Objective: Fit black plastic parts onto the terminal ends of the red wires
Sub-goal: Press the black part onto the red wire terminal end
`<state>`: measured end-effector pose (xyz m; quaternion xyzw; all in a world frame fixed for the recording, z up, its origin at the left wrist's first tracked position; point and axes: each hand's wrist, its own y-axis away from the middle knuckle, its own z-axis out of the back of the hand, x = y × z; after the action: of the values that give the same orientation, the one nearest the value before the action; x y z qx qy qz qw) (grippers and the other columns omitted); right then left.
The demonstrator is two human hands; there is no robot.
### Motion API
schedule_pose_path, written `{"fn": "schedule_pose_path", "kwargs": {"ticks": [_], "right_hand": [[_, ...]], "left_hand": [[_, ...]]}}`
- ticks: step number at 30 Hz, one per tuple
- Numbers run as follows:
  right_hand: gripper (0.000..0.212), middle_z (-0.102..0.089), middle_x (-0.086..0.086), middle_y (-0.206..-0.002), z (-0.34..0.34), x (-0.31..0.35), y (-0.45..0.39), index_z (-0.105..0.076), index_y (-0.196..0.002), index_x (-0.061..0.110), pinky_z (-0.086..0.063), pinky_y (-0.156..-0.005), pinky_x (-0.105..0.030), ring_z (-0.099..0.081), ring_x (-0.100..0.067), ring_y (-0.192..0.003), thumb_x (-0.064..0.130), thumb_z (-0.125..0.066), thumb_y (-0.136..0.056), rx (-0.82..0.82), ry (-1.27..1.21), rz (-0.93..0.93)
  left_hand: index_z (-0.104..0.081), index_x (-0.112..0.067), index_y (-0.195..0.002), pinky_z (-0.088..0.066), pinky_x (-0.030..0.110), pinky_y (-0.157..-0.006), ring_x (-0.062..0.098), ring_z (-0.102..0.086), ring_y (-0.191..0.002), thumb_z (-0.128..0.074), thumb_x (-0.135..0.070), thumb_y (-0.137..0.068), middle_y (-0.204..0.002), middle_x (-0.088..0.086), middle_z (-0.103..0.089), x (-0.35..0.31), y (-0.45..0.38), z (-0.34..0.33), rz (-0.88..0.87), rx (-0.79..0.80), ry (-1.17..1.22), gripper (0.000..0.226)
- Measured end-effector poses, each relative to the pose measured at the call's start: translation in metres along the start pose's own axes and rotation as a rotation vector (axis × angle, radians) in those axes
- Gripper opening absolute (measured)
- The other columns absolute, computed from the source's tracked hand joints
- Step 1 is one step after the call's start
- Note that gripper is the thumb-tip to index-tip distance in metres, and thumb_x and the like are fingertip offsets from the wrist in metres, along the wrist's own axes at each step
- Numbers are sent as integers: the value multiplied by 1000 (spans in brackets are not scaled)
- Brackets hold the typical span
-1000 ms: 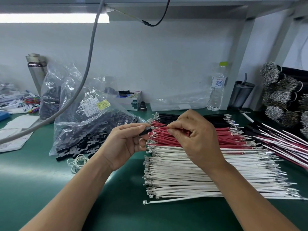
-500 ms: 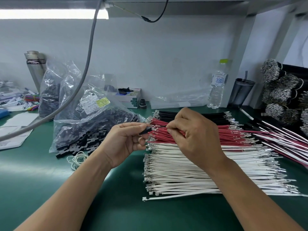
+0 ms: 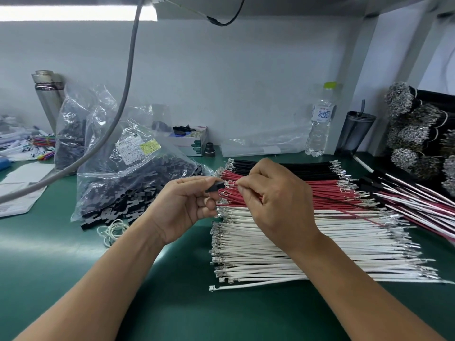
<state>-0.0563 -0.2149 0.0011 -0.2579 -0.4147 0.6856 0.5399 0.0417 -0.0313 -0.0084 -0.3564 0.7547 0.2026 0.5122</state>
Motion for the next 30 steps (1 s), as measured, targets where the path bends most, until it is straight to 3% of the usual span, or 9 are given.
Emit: {"fn": "schedule_pose_path", "kwargs": {"ticks": [3,6,11,16,25,27,30], "right_hand": [[1,-59,7,-80,-1,0,1,-78,-88,17,-45,-56,-21,-53,-8,-71,17,-78,-88,-23,-6,15],[3,-57,5,-79,-2,-2,2,-77,-88,16,-47,-53,-29,-52,-12,-71,17,-75,-89,-13,24,68],[4,-58,8,-80,-4,-4,2,-78,-90,17,-45,-56,-23,-51,-7,-71,19,-75,-90,-35,-72,13],[4,-56,3,-80,-4,-6,2,-77,-91,13,-47,-51,-34,-52,-14,-71,15,-74,-91,-13,-38,120],[3,-57,2,-82,-6,0,1,-75,-88,11,-48,-52,-35,-54,-15,-70,12,-73,-90,76,-62,80],[3,-58,4,-84,-6,0,0,-76,-90,13,-50,-55,-32,-56,-13,-71,15,-73,-90,105,-104,26],[6,-60,7,-85,-6,-5,0,-78,-94,18,-53,-59,-34,-59,-10,-71,21,-74,-90,150,-161,-89]], "left_hand": [[-80,-5,-94,-59,26,-53,13,-62,-52,-80,-21,-70,-71,8,-67,0,-1,0,13,-15,1,29],[-80,-5,-94,-59,25,-53,12,-62,-52,-73,-16,-80,-71,7,-67,0,0,1,27,-6,11,19],[-81,-7,-92,-58,25,-51,12,-62,-51,-81,-21,-67,-69,8,-67,-1,0,1,51,-1,22,29],[-81,-7,-93,-58,25,-53,12,-62,-53,-81,-22,-69,-70,7,-67,-2,0,5,43,-4,20,28],[-81,-7,-90,-60,27,-54,14,-63,-53,-70,-16,-85,-72,9,-67,2,0,-3,64,-22,-50,15],[-81,-7,-92,-61,29,-56,17,-65,-56,-75,-24,-83,-76,12,-70,2,1,-8,29,-34,-108,20],[-80,-9,-105,-62,32,-64,21,-71,-68,-85,-27,-74,-89,17,-77,4,1,-11,-159,-105,-364,36]]}}
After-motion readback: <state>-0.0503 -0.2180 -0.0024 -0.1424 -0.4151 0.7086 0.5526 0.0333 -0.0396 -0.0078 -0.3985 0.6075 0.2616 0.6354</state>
